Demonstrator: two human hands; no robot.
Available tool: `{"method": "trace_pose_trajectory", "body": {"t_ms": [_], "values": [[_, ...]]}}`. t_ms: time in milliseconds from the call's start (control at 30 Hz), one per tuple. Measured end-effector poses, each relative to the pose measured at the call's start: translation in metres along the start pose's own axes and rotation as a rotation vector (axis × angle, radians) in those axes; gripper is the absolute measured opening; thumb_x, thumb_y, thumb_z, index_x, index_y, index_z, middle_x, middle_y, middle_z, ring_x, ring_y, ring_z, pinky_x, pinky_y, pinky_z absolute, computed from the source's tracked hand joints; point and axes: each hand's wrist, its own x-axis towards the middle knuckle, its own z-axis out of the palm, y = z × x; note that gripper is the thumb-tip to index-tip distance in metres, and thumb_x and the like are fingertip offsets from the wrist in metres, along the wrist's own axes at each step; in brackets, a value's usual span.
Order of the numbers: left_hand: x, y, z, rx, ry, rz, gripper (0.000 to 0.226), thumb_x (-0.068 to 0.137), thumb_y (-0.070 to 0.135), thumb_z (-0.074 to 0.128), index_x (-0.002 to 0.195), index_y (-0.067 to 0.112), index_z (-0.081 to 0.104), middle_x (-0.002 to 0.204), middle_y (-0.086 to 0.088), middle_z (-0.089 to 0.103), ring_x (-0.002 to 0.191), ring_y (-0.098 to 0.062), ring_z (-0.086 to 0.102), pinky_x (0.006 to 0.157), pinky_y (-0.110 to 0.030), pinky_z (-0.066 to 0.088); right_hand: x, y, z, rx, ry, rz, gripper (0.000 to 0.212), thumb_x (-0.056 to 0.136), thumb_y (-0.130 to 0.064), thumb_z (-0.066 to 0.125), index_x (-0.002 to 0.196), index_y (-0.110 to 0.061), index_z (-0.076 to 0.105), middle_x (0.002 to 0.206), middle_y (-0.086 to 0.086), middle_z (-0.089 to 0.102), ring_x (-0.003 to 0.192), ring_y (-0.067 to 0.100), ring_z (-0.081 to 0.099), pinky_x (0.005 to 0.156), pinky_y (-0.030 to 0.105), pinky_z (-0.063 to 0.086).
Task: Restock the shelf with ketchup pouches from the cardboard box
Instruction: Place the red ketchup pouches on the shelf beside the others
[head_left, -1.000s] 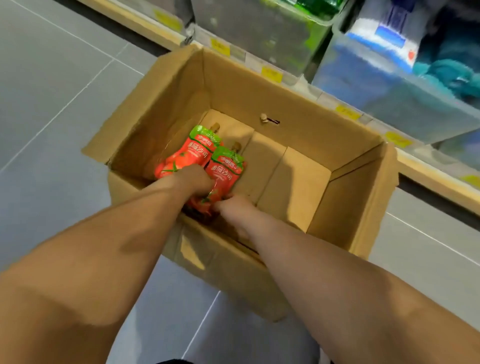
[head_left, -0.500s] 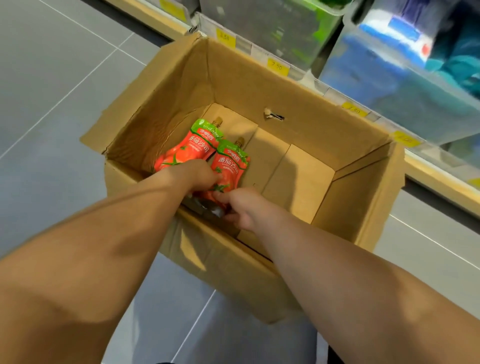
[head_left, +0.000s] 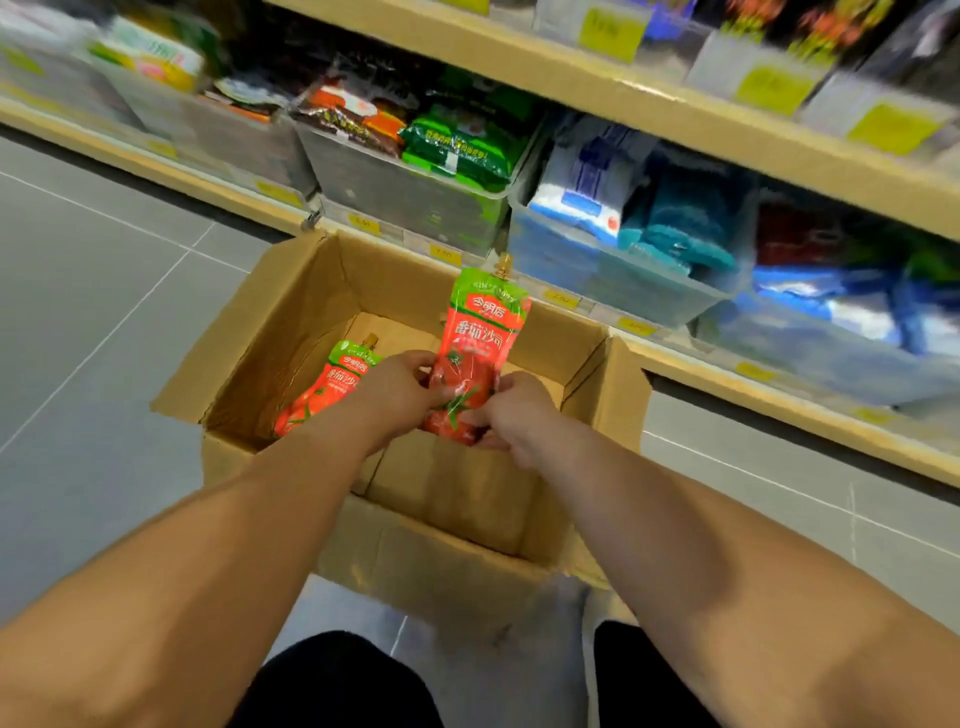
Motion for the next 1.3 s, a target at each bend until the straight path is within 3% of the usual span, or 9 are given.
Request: {"method": "trace_pose_trajectory", "body": {"t_ms": [100,200,333,433,567,667,800,967,1300], "values": [[-0.014,0.039,0.006,-0.040,0.028,0.116,0.030,0.079,0.015,0.072,0.106,0.026,0.063,0.098,0.002,0.067,0.082,-0.005,0.062,0.064,-0.015,0.049,-0.019,-0.024,-0.027,-0.032,0.104,-0.118,0.040,0.064,0.007,0.073,0.068,-0.022,0.046,0.076,0.005,0.060,0.082,0.031,0.065,0.066,0.048,0.058],[-0.028,0.086,0.017,-0.004,0.038,0.221,0.039,0.079,0.008,0.070,0.116,0.018,0.062,0.103,0.002,0.066,0.079,0.000,0.059,0.066,-0.007,0.045,-0.043,-0.046,-0.064,0.011,0.148,-0.196,0.041,0.065,0.008,0.070,0.075,-0.024,0.047,0.093,0.009,0.066,0.085,0.028,0.064,0.070,0.044,0.058],[-0.043,0.143,0.037,0.083,0.042,0.300,0.049,0.082,0.012,0.068,0.127,0.023,0.055,0.111,-0.006,0.064,0.096,-0.019,0.060,0.086,-0.034,0.049,-0.066,-0.071,-0.118,0.070,0.213,-0.269,0.044,0.071,0.009,0.068,0.085,-0.028,0.048,0.106,0.012,0.066,0.095,0.028,0.063,0.085,0.047,0.054],[-0.051,0.181,0.059,0.141,0.079,0.391,0.052,0.081,0.015,0.069,0.130,0.025,0.053,0.115,-0.009,0.064,0.102,-0.024,0.061,0.090,-0.040,0.051,-0.085,-0.081,-0.157,0.078,0.298,-0.341,0.044,0.071,0.008,0.067,0.092,-0.025,0.048,0.106,0.014,0.066,0.096,0.030,0.064,0.085,0.048,0.054],[-0.060,0.229,0.093,0.168,0.141,0.531,0.048,0.077,0.016,0.071,0.123,0.024,0.060,0.109,-0.006,0.069,0.098,-0.022,0.063,0.084,-0.033,0.050,-0.104,-0.088,-0.208,0.075,0.429,-0.440,0.047,0.070,0.006,0.069,0.104,-0.020,0.050,0.097,0.015,0.067,0.093,0.031,0.065,0.083,0.051,0.054],[-0.061,0.268,0.121,0.180,0.162,0.626,0.038,0.077,0.016,0.069,0.114,0.024,0.066,0.104,-0.004,0.071,0.096,-0.022,0.064,0.083,-0.032,0.050,-0.114,-0.095,-0.250,0.082,0.509,-0.506,0.053,0.071,0.005,0.072,0.118,-0.013,0.057,0.101,0.011,0.070,0.093,0.025,0.066,0.086,0.044,0.054],[-0.053,0.315,0.157,0.169,0.207,0.722,0.031,0.082,0.020,0.065,0.113,0.028,0.066,0.102,0.003,0.071,0.085,-0.010,0.060,0.062,-0.014,0.039,-0.118,-0.108,-0.304,0.082,0.634,-0.610,0.038,0.073,-0.001,0.072,0.108,-0.013,0.064,0.093,0.003,0.068,0.086,0.018,0.064,0.081,0.033,0.053],[-0.036,0.373,0.203,0.236,0.199,0.826,0.033,0.083,0.024,0.061,0.116,0.026,0.062,0.105,-0.007,0.062,0.094,-0.024,0.060,0.083,-0.028,0.047,-0.111,-0.119,-0.365,0.031,0.803,-0.744,0.029,0.078,-0.013,0.069,0.105,-0.021,0.062,0.092,-0.007,0.065,0.085,0.013,0.060,0.074,0.025,0.046],[0.003,0.421,0.256,0.230,0.131,0.814,0.053,0.088,0.026,0.058,0.138,0.017,0.044,0.131,0.000,0.057,0.114,-0.013,0.057,0.102,-0.029,0.042,-0.078,-0.133,-0.442,-0.070,0.938,-0.744,0.039,0.087,-0.010,0.051,0.124,-0.023,0.055,0.104,-0.007,0.067,0.088,0.010,0.060,0.073,0.023,0.047]]}}
